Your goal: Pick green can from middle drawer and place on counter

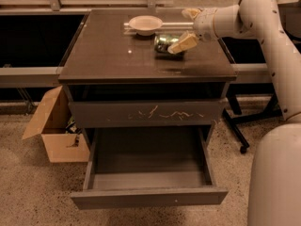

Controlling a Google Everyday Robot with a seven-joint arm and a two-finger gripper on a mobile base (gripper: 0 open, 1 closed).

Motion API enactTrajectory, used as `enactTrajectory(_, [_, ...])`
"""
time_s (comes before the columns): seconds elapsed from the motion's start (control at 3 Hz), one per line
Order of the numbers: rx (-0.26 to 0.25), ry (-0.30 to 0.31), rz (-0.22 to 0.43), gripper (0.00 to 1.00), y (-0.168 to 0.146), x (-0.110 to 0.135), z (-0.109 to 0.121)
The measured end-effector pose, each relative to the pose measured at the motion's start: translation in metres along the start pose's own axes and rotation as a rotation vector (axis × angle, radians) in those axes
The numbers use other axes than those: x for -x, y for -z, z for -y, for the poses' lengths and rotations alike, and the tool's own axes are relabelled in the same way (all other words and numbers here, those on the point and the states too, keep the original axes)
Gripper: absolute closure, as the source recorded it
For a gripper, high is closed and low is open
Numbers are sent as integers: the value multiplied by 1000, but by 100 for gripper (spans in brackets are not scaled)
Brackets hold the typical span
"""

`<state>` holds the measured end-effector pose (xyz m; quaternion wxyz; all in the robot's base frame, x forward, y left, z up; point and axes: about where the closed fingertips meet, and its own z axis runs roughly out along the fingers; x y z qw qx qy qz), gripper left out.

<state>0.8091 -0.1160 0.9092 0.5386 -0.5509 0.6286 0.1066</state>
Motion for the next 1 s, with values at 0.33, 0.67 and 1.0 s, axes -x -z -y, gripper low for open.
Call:
enactTrajectory(0.33, [-1,-5,-4,0,0,-1,1])
enactTrajectory(0.67, [-56,17,14,0,25,7,11])
enactTrajectory(1.0, [-140,50,57,0,68,22,17])
